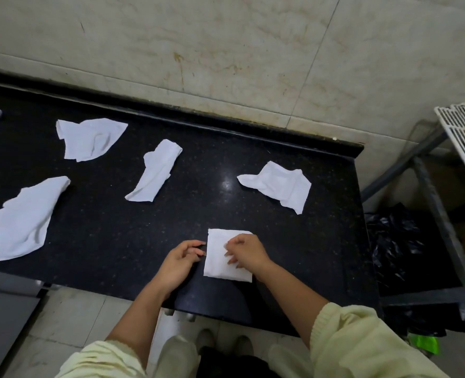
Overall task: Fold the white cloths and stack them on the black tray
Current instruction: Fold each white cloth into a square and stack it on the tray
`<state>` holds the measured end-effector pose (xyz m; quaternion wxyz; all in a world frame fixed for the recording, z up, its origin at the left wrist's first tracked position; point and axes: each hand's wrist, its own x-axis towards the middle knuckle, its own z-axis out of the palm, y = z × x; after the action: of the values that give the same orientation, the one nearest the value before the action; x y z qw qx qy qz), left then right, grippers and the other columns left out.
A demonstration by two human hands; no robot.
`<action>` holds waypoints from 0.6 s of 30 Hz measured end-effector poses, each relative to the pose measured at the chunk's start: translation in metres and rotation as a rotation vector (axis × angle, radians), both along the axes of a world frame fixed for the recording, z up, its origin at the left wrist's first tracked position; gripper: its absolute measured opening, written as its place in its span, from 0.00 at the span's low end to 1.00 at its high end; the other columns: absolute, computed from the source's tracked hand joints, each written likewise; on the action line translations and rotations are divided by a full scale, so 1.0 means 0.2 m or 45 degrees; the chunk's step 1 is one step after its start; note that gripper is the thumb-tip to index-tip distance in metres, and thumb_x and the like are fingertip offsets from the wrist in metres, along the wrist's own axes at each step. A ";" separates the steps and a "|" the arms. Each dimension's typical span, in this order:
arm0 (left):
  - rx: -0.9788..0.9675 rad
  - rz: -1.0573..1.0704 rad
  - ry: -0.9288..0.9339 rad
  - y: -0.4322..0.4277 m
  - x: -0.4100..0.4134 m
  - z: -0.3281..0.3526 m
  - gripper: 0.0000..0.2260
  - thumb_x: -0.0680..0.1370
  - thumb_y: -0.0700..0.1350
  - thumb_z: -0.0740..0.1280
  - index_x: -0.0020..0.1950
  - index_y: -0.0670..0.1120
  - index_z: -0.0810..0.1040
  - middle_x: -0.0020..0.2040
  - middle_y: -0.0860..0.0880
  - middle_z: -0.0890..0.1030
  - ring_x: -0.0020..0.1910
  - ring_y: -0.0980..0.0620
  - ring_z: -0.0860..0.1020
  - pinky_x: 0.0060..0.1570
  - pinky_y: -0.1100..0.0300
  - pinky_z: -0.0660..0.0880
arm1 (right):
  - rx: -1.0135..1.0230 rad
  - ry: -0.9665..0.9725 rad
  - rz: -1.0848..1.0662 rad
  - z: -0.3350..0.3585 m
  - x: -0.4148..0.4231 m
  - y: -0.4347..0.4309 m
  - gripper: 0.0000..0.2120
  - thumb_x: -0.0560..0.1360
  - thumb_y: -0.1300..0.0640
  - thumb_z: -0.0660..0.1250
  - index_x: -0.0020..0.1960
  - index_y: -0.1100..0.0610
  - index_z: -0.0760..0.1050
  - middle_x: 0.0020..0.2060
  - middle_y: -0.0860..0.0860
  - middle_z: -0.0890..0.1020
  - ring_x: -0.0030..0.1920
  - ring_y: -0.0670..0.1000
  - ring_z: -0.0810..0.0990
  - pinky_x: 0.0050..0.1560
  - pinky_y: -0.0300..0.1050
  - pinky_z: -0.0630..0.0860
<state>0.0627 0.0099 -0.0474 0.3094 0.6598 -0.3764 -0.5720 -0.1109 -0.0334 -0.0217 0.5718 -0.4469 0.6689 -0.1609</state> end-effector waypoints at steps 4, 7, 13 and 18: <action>0.106 0.264 -0.004 -0.06 -0.03 0.03 0.07 0.78 0.38 0.64 0.48 0.44 0.81 0.45 0.45 0.83 0.44 0.51 0.80 0.46 0.61 0.77 | -0.067 0.120 -0.125 0.03 -0.18 -0.03 0.05 0.74 0.64 0.63 0.40 0.59 0.76 0.36 0.55 0.82 0.30 0.48 0.78 0.28 0.37 0.72; 0.209 0.307 -0.174 -0.10 -0.05 0.03 0.08 0.74 0.42 0.67 0.41 0.39 0.82 0.42 0.42 0.85 0.42 0.46 0.83 0.50 0.51 0.81 | -0.055 0.178 -0.192 0.01 -0.27 -0.02 0.04 0.72 0.63 0.65 0.40 0.59 0.76 0.37 0.56 0.83 0.29 0.50 0.79 0.29 0.41 0.74; 0.309 -0.015 -0.374 -0.11 -0.14 0.10 0.09 0.68 0.43 0.70 0.34 0.45 0.70 0.34 0.44 0.75 0.33 0.48 0.73 0.37 0.55 0.74 | 0.042 0.101 -0.223 -0.02 -0.24 0.05 0.03 0.73 0.63 0.67 0.43 0.63 0.77 0.37 0.56 0.81 0.32 0.49 0.78 0.32 0.41 0.75; 0.423 -0.031 -0.193 -0.10 -0.19 0.16 0.12 0.72 0.41 0.69 0.32 0.44 0.68 0.28 0.49 0.69 0.25 0.52 0.65 0.24 0.66 0.61 | 0.177 -0.040 -0.309 0.00 -0.22 0.07 0.06 0.70 0.61 0.71 0.44 0.62 0.77 0.34 0.52 0.76 0.33 0.48 0.72 0.32 0.40 0.67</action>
<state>0.0255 -0.0095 -0.0148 0.1598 0.7386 -0.3069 -0.5785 -0.1544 -0.0199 -0.0207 0.5882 -0.3194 0.7185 -0.1892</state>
